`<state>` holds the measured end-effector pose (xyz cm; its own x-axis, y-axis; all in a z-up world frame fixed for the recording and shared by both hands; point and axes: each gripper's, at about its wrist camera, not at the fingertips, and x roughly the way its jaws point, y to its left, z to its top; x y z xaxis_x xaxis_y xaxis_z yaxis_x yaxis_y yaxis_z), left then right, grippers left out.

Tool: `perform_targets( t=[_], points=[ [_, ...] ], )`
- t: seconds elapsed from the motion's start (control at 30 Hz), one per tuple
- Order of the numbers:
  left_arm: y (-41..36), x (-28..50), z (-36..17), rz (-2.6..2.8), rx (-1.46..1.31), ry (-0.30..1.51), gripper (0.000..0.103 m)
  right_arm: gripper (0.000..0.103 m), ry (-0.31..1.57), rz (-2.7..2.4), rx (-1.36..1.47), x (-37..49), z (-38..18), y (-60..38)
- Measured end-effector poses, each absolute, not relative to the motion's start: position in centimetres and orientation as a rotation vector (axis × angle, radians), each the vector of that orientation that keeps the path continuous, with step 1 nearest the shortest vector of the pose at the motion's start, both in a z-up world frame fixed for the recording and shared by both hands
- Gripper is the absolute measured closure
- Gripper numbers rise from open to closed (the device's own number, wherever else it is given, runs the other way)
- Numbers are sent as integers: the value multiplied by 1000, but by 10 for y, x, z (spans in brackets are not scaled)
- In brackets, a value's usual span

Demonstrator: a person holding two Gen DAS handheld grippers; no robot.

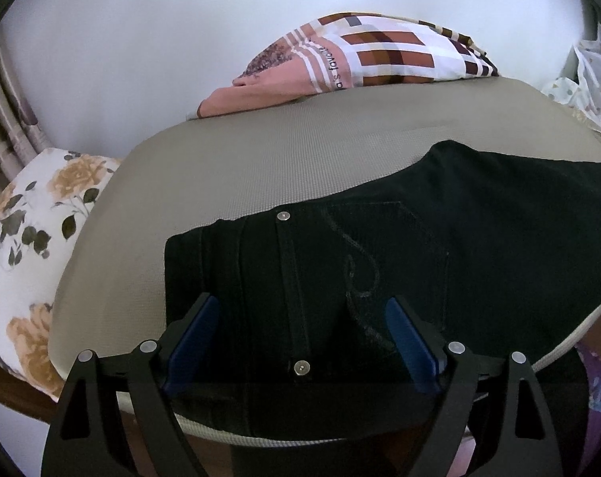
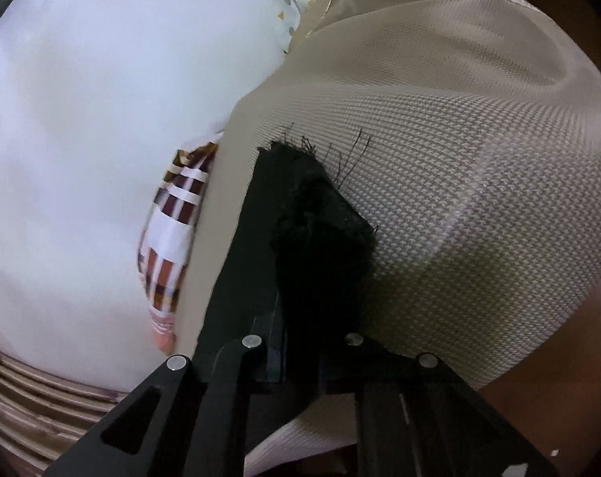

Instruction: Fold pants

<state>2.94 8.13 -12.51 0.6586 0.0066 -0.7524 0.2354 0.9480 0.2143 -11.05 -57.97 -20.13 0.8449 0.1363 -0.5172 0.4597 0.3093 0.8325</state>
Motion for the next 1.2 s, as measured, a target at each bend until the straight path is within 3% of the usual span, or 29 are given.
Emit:
perform_targets(
  t=[0.13, 0.17, 0.23, 0.47, 0.77, 1.2],
  points=[
    [80, 30, -127, -132, 299, 862, 16, 78, 499, -171, 1320, -114, -208, -581],
    [78, 30, -129, -130, 303, 871, 16, 80, 508, -173, 1308, -112, -207, -581],
    [78, 30, -129, -129, 308, 875, 16, 94, 553, -209, 1269, -109, -204, -580],
    [83, 28, -120, -130, 309, 862, 16, 95, 555, -183, 1209, -99, -180, -568],
    [103, 27, -118, -116, 221, 877, 16, 94, 632, 51, 1051, -15, -120, -480],
    [111, 23, -129, -133, 198, 897, 16, 94, 914, 354, 863, 80, -146, -284]
  ],
)
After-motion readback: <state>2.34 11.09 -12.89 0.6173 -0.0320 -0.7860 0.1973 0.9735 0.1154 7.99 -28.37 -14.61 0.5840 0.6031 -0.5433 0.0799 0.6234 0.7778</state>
